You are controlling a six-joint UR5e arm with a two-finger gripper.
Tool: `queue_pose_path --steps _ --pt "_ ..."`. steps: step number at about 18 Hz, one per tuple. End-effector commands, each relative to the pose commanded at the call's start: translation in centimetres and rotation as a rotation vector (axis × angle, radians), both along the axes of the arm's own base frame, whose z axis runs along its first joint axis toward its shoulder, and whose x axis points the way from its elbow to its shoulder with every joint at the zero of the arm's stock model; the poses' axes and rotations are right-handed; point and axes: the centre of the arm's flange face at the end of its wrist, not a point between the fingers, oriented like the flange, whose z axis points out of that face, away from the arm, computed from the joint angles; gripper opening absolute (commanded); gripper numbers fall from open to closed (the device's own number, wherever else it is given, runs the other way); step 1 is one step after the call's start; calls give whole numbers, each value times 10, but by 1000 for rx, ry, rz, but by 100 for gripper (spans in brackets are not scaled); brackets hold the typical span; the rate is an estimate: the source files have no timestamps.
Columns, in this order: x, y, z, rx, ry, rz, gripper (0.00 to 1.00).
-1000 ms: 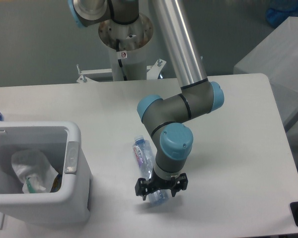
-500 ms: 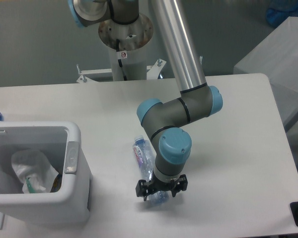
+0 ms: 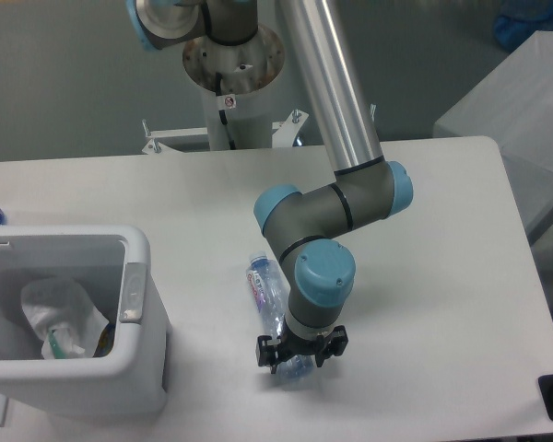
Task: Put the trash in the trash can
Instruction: 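Lower the gripper around the bottle and close on it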
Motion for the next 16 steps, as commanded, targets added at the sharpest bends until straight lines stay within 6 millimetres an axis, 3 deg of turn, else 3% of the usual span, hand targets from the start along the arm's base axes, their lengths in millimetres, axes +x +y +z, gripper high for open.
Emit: queue_pose_path --steps 5,16 --pt "-2 0 -3 -10 5 1 81" --pt "0 0 -1 -11 6 1 63"
